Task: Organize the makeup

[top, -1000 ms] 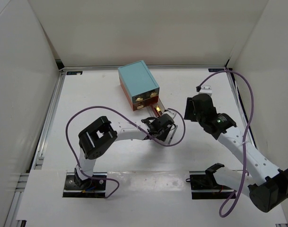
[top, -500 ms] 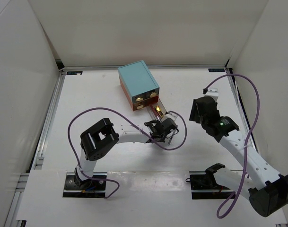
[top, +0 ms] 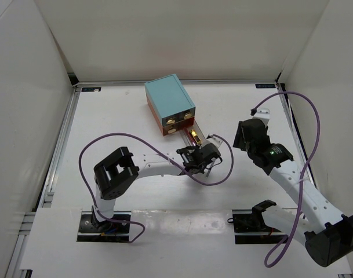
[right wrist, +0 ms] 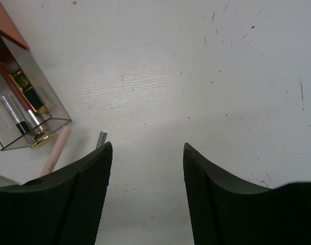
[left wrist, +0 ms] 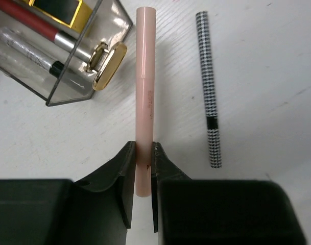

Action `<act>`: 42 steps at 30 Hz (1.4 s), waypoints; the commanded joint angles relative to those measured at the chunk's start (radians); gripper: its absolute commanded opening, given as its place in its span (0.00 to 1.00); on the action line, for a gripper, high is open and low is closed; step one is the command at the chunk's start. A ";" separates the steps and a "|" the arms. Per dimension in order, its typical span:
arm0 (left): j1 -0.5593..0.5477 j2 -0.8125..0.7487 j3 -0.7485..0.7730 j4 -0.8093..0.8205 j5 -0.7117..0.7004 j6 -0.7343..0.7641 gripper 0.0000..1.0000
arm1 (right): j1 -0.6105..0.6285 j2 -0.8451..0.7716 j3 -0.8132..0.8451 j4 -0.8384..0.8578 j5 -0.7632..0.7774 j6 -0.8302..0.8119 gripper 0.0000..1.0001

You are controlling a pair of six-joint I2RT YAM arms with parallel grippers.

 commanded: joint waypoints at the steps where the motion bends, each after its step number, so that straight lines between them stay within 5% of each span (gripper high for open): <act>1: -0.010 -0.114 0.051 -0.022 0.014 0.025 0.09 | -0.005 -0.007 0.002 0.055 0.030 -0.011 0.61; 8: -0.004 -0.160 0.132 -0.065 -0.043 -0.035 0.10 | -0.005 0.006 0.012 0.068 0.030 -0.022 0.60; 20: 0.087 -0.019 0.364 -0.230 -0.210 -0.547 0.10 | -0.005 0.018 0.033 0.049 0.021 -0.017 0.60; 32: 0.128 0.030 0.413 -0.455 -0.117 -0.791 0.10 | -0.005 -0.037 0.010 0.013 0.036 0.001 0.61; 38: 0.211 0.085 0.451 -0.421 0.066 -0.744 0.10 | -0.011 -0.037 0.016 0.003 0.024 0.020 0.61; 42: 0.218 0.100 0.476 -0.449 0.068 -0.762 0.09 | -0.008 -0.053 0.016 0.000 0.036 0.020 0.61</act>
